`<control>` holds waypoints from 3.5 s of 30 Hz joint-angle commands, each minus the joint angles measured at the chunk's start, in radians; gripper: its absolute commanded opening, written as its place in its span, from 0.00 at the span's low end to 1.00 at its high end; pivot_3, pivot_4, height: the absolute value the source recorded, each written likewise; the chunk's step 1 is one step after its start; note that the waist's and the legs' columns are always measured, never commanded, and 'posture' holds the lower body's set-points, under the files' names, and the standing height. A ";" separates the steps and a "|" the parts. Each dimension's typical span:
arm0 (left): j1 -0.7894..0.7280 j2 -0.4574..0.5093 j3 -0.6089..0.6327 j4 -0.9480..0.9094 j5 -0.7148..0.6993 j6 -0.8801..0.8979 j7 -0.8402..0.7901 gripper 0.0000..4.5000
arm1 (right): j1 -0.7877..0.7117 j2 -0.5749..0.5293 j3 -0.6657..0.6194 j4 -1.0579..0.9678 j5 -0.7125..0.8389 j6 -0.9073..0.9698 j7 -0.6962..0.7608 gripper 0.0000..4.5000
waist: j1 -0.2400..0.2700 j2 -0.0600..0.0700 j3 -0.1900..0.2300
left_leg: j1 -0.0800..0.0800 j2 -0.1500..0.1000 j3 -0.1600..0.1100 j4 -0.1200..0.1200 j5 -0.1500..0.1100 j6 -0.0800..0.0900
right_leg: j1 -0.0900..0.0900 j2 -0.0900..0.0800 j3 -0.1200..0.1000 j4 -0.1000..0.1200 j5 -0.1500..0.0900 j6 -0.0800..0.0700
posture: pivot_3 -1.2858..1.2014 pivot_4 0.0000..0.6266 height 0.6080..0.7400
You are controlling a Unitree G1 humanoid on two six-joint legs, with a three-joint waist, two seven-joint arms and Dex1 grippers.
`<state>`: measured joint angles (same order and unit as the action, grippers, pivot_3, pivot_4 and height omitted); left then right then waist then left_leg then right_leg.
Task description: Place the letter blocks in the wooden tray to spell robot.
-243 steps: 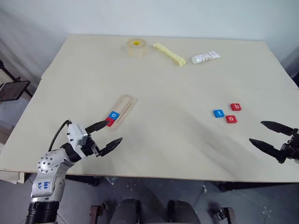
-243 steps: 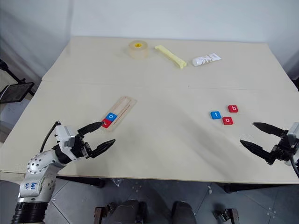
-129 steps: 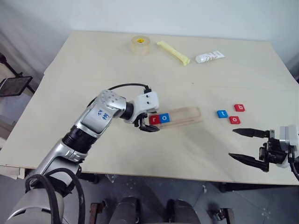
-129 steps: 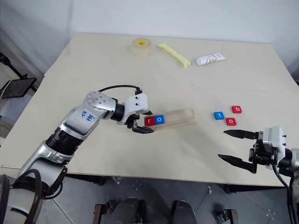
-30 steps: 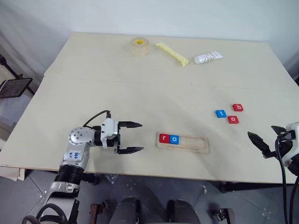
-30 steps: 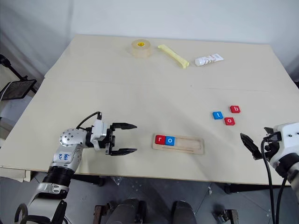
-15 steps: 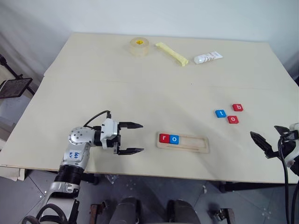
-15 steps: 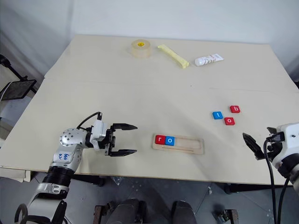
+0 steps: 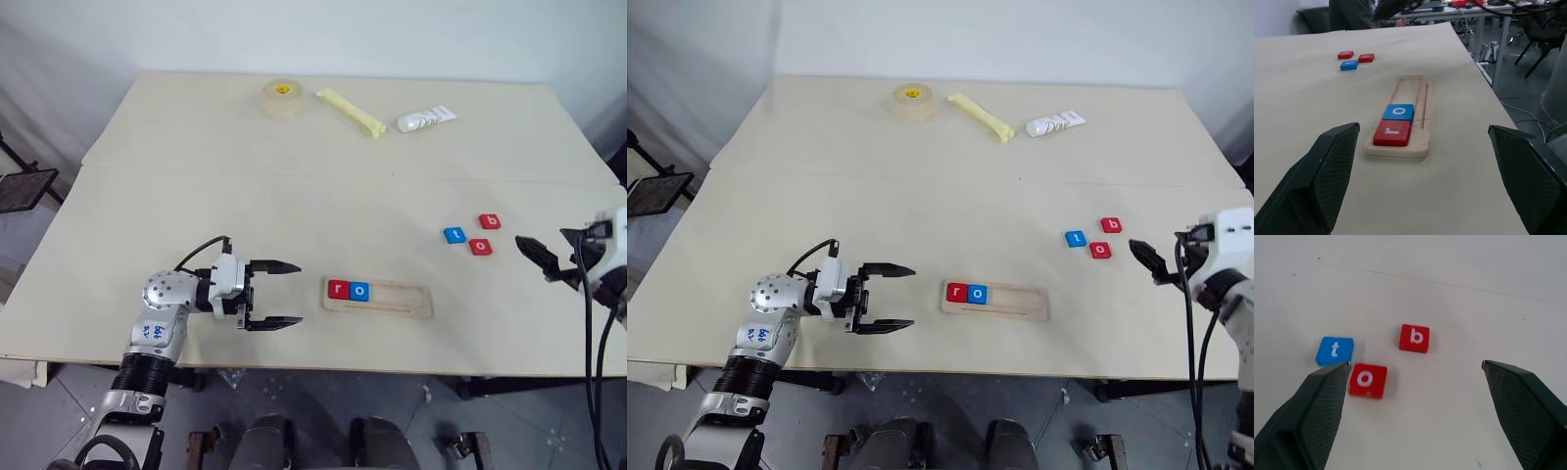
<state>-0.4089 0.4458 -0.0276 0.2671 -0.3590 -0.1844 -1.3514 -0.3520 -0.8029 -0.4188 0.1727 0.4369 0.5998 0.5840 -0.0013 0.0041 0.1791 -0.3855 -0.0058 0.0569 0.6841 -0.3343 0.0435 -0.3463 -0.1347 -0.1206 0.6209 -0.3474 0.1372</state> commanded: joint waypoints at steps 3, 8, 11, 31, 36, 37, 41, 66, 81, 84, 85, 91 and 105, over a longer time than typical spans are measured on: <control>0.032 0.017 0.012 -0.068 -0.028 0.003 0.010 1.00 | -0.284 -0.009 0.133 0.376 -0.126 -0.147 0.046 1.00 | -0.002 0.000 0.000 | -0.001 0.000 0.000 0.000 0.000 0.000 | -0.001 0.000 0.000 0.001 0.000 0.000 | 0.52 0.24 1.00; 0.046 0.026 0.024 -0.082 -0.038 0.008 0.015 1.00 | -0.439 0.020 0.208 0.634 -0.200 -0.246 0.075 1.00 | -0.001 0.000 0.000 | -0.002 0.000 -0.001 0.000 0.000 0.000 | -0.002 -0.001 -0.001 0.001 0.000 0.000 | 0.52 0.24 1.00; 0.053 0.031 0.027 -0.087 -0.043 0.014 0.021 1.00 | -0.485 0.029 0.229 0.725 -0.233 -0.299 0.079 1.00 | -0.001 0.001 0.000 | -0.002 0.000 -0.001 0.000 0.000 0.000 | -0.002 -0.001 -0.002 0.001 0.000 0.000 | 0.52 0.24 1.00; 0.049 0.034 0.019 -0.097 -0.042 0.011 0.060 1.00 | -0.585 0.096 0.229 0.990 -0.296 -0.428 0.001 0.81 | -0.010 0.001 0.001 | -0.004 0.000 0.000 -0.001 0.000 0.000 | -0.005 -0.001 -0.001 0.003 0.000 0.000 | 0.52 0.24 1.00; 0.047 0.034 0.018 -0.091 -0.039 0.006 0.063 1.00 | -0.591 0.104 0.221 0.997 -0.296 -0.427 -0.027 0.41 | -0.008 0.001 0.001 | -0.004 0.000 0.000 0.000 0.000 0.000 | -0.005 -0.001 -0.001 0.003 0.000 0.000 | 0.52 0.24 1.00; 0.047 0.034 0.018 -0.090 -0.039 0.005 0.062 1.00 | -0.592 0.105 0.221 0.999 -0.295 -0.427 -0.029 0.35 | -0.008 0.001 0.001 | -0.004 0.000 0.000 0.000 0.000 0.000 | -0.005 -0.001 -0.001 0.003 0.000 0.000 | 0.52 0.24 1.00; 0.043 0.033 0.018 -0.082 -0.040 0.003 0.060 1.00 | -0.598 0.099 0.205 0.982 -0.283 -0.432 -0.038 0.33 | -0.008 0.001 0.001 | -0.004 0.000 0.000 0.000 0.000 0.000 | -0.005 -0.001 -0.001 0.003 0.000 0.000 | 0.52 0.24 1.00; -0.111 0.021 0.048 0.207 -0.058 -0.109 -0.139 1.00 | 0.476 0.418 -0.142 -0.923 0.068 0.416 -0.398 0.33 | 0.023 0.002 0.000 | -0.004 0.001 0.004 -0.001 0.000 -0.001 | -0.010 0.001 0.006 0.006 0.000 0.000 | 0.52 0.24 1.00; -0.102 0.005 0.040 0.153 -0.058 -0.076 -0.129 1.00 | 0.535 0.493 -0.065 -0.788 0.020 0.231 -0.392 0.33 | 0.019 0.002 0.000 | -0.003 0.000 0.007 -0.002 0.000 0.000 | -0.011 0.002 0.011 0.006 0.000 0.000 | 0.52 0.24 1.00; -0.096 0.001 0.038 0.140 -0.058 -0.070 -0.121 1.00 | 0.483 0.474 -0.047 -0.721 0.010 0.202 -0.383 0.33 | 0.018 0.002 0.000 | -0.003 0.000 0.008 -0.002 0.000 0.000 | -0.011 0.001 0.011 0.006 0.000 0.000 | 0.52 0.24 1.00; -0.094 0.000 0.038 0.137 -0.057 -0.070 -0.118 1.00 | 0.473 0.472 -0.041 -0.708 0.006 0.199 -0.382 0.33 | 0.016 0.002 0.000 | -0.003 -0.001 0.008 -0.001 0.000 0.000 | -0.011 0.001 0.012 0.006 0.000 0.000 | 0.52 0.24 1.00; -0.085 -0.006 0.036 0.110 -0.059 -0.059 -0.100 1.00 | 0.467 0.461 -0.042 -0.704 0.018 0.191 -0.374 0.69 | 0.019 0.002 0.000 | -0.003 0.000 0.007 -0.002 0.000 0.001 | -0.012 0.001 0.011 0.007 0.000 0.000 | 0.52 0.24 1.00; -0.061 -0.006 0.035 0.087 -0.060 -0.056 -0.087 1.00 | 0.612 0.092 -0.106 -0.794 0.115 0.163 -0.007 0.99 | 0.023 0.001 0.000 | -0.003 0.000 0.008 -0.001 0.000 0.001 | -0.011 0.001 0.011 0.006 0.000 0.000 | 0.52 0.24 1.00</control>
<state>-0.4728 0.4403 0.0044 0.3917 -0.4044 -0.2394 -1.4403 0.2558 -0.6682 -0.4869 -0.6158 0.5456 0.7991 0.5064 0.0222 0.0055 0.1787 -0.3889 -0.0068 0.0654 0.6829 -0.3345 0.0448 -0.3572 -0.1342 -0.1088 0.6264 -0.3472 0.1376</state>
